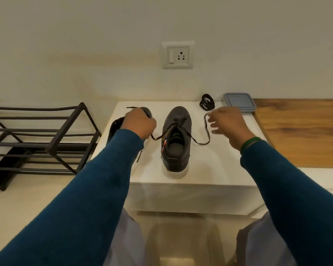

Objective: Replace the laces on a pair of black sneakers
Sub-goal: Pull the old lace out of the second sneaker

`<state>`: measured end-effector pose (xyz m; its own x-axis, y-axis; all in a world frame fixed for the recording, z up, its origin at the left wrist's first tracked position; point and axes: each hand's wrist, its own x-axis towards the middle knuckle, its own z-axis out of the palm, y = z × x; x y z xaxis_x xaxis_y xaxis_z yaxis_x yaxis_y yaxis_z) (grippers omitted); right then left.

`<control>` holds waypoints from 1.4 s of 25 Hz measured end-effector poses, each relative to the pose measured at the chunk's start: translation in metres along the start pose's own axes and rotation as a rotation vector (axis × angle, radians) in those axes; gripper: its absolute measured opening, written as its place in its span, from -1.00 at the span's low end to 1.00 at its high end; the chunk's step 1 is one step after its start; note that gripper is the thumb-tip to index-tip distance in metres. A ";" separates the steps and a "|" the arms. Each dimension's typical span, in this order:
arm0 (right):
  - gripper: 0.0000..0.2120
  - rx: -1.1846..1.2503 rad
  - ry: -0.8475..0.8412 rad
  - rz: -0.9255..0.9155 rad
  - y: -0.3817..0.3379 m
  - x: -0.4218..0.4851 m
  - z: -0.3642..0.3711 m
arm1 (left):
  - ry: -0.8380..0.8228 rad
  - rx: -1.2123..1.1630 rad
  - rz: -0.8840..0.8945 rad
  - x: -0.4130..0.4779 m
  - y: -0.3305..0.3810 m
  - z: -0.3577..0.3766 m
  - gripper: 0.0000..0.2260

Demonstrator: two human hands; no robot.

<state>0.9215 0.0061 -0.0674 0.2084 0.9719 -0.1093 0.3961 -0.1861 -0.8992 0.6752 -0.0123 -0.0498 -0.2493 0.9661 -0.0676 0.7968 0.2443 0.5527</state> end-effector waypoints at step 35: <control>-0.91 -0.250 -0.064 -0.349 -0.001 -0.017 0.070 | -0.063 -0.274 0.188 0.002 0.020 0.044 -0.81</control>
<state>0.8548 0.0003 -0.0943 -0.0293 0.9883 0.1498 0.6390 0.1338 -0.7575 0.7150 -0.0013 -0.0754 -0.0704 0.9975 0.0098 0.6461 0.0381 0.7623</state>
